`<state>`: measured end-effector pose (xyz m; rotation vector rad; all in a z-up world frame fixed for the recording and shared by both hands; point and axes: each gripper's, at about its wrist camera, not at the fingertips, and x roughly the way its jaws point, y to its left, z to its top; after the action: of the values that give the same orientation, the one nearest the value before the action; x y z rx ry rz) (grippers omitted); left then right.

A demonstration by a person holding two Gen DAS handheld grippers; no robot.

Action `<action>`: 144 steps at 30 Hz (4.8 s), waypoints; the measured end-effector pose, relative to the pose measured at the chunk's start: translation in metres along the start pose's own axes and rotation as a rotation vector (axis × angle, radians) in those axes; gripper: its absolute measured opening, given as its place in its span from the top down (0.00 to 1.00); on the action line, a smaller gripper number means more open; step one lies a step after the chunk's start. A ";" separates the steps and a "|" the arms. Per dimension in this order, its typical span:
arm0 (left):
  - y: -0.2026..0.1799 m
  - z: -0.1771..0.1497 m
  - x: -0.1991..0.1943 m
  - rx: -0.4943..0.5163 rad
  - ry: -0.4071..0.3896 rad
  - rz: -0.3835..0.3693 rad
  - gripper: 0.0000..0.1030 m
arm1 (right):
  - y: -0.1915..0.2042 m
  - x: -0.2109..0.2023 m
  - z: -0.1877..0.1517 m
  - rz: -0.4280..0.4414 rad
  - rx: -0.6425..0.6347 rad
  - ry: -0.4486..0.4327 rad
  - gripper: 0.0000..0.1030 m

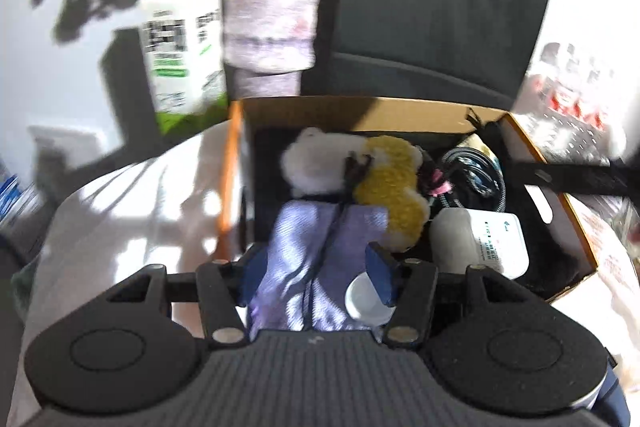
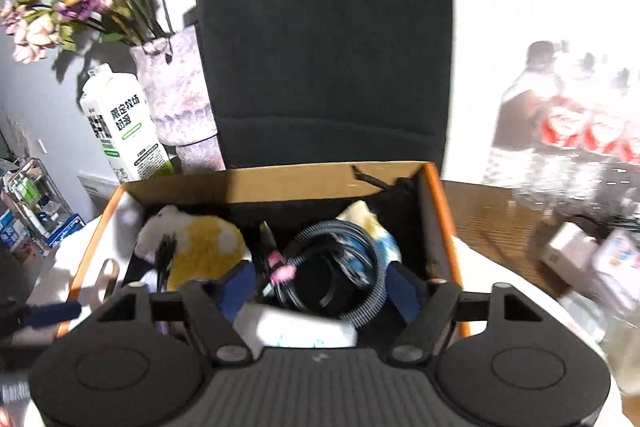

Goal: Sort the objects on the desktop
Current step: 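Lower the braided cable and round lid into the orange box and open both tools, then withdraw both open tools from the box back over the towel, then grasp the white round lid on the towel with the left tool, then carry the white lid into the orange box and open the left tool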

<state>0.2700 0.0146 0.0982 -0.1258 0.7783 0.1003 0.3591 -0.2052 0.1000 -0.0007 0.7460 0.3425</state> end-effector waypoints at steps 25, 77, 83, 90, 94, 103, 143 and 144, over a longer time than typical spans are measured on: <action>-0.015 -0.258 -0.150 0.134 -0.043 -0.081 0.39 | 0.036 -0.188 -0.292 0.059 -0.066 -0.107 0.02; -0.044 -0.158 -0.020 0.163 -0.037 -0.235 0.61 | 0.000 -0.100 -0.235 0.037 -0.069 -0.177 0.76; -0.033 -0.178 -0.071 0.107 -0.102 -0.209 0.61 | 0.009 -0.135 -0.254 0.077 -0.036 -0.204 0.76; -0.019 -0.228 -0.128 0.063 -0.131 -0.170 0.61 | 0.033 -0.182 -0.286 0.098 -0.034 -0.239 0.76; -0.015 -0.250 -0.145 0.053 -0.117 -0.161 0.61 | 0.043 -0.197 -0.299 0.091 -0.060 -0.232 0.76; -0.011 -0.281 -0.185 0.061 -0.157 -0.160 0.61 | 0.060 -0.229 -0.323 0.091 -0.091 -0.243 0.76; -0.025 -0.002 0.006 0.146 -0.035 -0.032 0.32 | -0.044 -0.015 -0.024 0.023 0.151 0.003 0.21; -0.024 -0.005 0.001 0.145 -0.004 -0.003 0.32 | -0.039 -0.020 -0.029 0.016 0.126 0.006 0.21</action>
<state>0.2707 -0.0098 0.0963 0.0103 0.7785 0.0412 0.3378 -0.2514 0.0870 0.1229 0.7724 0.3103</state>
